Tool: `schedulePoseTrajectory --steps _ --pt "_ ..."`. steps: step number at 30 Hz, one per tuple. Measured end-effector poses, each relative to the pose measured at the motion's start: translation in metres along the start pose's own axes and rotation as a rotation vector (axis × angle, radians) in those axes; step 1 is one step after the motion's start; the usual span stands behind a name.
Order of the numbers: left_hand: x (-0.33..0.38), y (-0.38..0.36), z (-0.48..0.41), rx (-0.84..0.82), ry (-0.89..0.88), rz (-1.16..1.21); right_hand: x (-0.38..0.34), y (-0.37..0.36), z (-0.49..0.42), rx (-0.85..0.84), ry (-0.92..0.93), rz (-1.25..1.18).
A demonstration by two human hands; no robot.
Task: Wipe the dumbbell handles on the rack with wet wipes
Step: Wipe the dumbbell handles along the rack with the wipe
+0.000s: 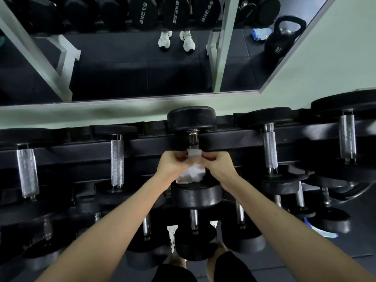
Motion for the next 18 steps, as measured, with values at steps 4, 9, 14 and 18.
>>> schedulePoseTrajectory --steps 4,9,14,18 --pt "-0.010 0.005 0.003 -0.082 -0.023 -0.071 0.007 0.005 0.001 -0.067 0.009 0.058" --pt "-0.014 0.008 -0.006 -0.110 -0.001 -0.034 0.012 0.011 -0.009 -0.134 -0.009 0.094" --pt "-0.028 0.012 -0.006 -0.206 -0.053 -0.096 0.023 0.011 -0.005 -0.258 0.038 0.224" --pt "-0.028 0.013 -0.007 -0.187 -0.046 -0.024 0.017 0.010 -0.010 -0.210 0.048 0.256"
Point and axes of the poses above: each hand's wrist, its own z-axis away from the middle knuckle, its own y-axis out of the back of the hand, x = y × z, the point moved 1 cm from there along -z, towards the middle knuckle, and after that the axes turned 9 degrees about z, right-handed, at the moved point
